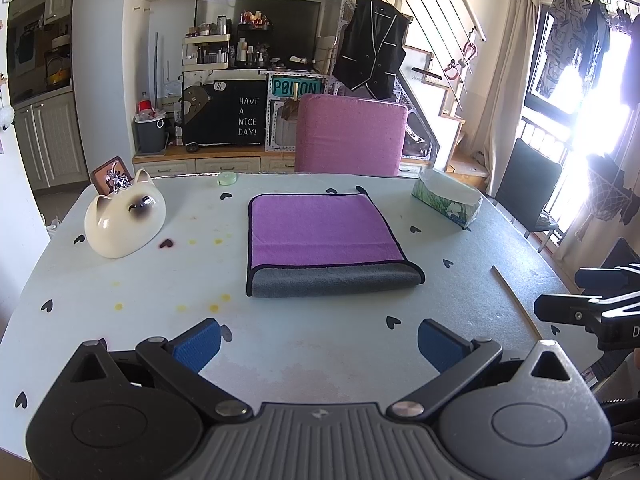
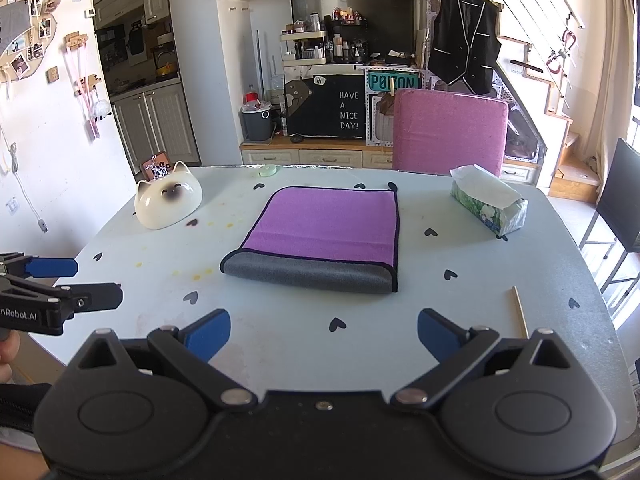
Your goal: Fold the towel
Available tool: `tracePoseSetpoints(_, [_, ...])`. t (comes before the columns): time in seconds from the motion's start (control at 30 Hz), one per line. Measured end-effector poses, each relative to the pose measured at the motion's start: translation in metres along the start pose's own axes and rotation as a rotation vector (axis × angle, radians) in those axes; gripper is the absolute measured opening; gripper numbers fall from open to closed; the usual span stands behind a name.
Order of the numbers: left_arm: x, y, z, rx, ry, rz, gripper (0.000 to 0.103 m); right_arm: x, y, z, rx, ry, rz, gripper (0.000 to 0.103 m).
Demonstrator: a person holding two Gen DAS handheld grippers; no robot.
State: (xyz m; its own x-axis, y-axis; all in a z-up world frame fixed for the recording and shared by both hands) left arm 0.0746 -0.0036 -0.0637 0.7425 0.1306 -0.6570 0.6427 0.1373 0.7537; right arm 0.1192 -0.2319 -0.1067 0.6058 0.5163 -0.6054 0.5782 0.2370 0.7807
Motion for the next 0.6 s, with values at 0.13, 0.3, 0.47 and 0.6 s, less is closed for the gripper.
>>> tracePoseSetpoints(0.13, [0.0, -0.0002, 0.0, 0.0, -0.001, -0.001, 0.103, 0.0, 0.001, 0.0008, 0.0, 0.0, -0.001, 0.1])
tracePoseSetpoints(0.3, [0.0077, -0.0019, 0.001, 0.004, -0.002, -0.005, 0.103, 0.0013, 0.0008, 0.0022, 0.001, -0.002, -0.003, 0.1])
tracePoseSetpoints(0.47, [0.0089, -0.0031, 0.0009, 0.005, -0.004, -0.006, 0.103, 0.0006, 0.0018, 0.0018, 0.001, -0.001, -0.004, 0.1])
tracePoseSetpoints(0.6, [0.0089, -0.0026, 0.001, 0.005, -0.004, -0.007, 0.103, 0.0026, 0.0017, 0.0005, 0.002, -0.001, -0.004, 0.1])
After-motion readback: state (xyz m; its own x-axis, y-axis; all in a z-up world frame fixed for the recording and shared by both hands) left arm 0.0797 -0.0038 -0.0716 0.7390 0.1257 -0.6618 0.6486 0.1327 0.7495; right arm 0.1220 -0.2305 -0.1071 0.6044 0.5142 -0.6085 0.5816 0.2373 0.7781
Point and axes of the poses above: each gripper's, at about its wrist camera, not at the fingertips, and x roughly the way its jaws point, z to its right, y to its top, the point moved 10 cm from there along x, roughly the way its jaws point, and after that the axes turned 8 degrees about y, right-handed, at the moved point
